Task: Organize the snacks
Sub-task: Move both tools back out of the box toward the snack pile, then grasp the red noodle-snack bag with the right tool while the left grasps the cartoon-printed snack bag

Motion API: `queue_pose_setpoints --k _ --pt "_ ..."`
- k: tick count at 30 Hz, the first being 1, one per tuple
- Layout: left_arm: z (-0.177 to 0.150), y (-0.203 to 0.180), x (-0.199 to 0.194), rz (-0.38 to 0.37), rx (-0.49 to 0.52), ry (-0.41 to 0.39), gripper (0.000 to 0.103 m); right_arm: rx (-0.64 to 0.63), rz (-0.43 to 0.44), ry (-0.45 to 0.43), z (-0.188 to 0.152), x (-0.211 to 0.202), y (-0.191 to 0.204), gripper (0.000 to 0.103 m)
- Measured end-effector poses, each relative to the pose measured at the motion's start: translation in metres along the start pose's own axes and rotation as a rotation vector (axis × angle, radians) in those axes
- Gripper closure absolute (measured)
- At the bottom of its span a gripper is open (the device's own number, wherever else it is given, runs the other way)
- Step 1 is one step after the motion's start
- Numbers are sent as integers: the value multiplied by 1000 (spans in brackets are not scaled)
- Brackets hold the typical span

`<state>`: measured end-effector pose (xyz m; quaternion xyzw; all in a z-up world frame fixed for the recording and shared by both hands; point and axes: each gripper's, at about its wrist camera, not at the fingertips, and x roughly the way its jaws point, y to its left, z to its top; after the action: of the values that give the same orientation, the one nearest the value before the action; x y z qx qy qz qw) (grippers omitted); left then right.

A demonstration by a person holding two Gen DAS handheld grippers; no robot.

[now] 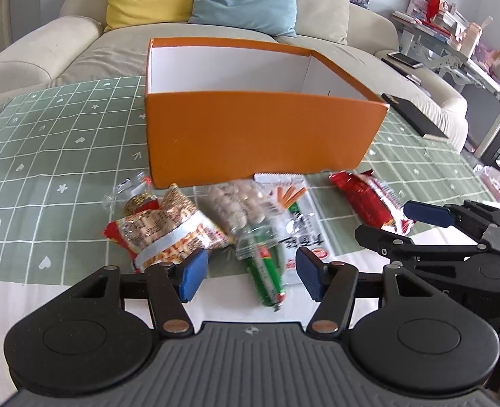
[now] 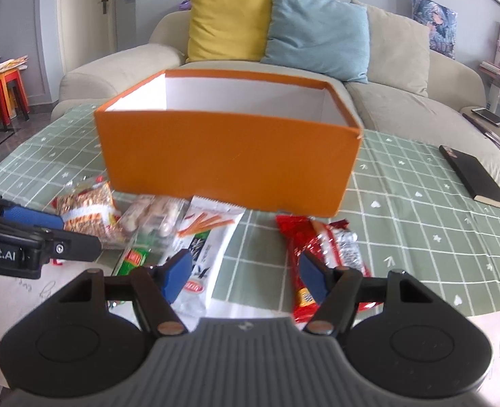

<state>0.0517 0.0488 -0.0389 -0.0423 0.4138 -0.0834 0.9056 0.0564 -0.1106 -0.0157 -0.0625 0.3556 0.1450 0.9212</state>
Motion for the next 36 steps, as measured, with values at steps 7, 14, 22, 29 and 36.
queue_pose_setpoints --k 7,14,22,29,36 --pt "-7 12 4 71 23 -31 32 -22 22 24 -12 11 6 35" --pt "-5 9 12 171 232 -35 22 -17 35 56 -14 21 5 33" --pt "4 13 28 183 320 -44 18 12 68 49 -3 28 8 27" --pt "1 4 47 210 510 1 18 -1 73 67 -2 33 12 27" --pt "2 1 61 242 554 46 19 -6 54 82 -5 39 9 27"
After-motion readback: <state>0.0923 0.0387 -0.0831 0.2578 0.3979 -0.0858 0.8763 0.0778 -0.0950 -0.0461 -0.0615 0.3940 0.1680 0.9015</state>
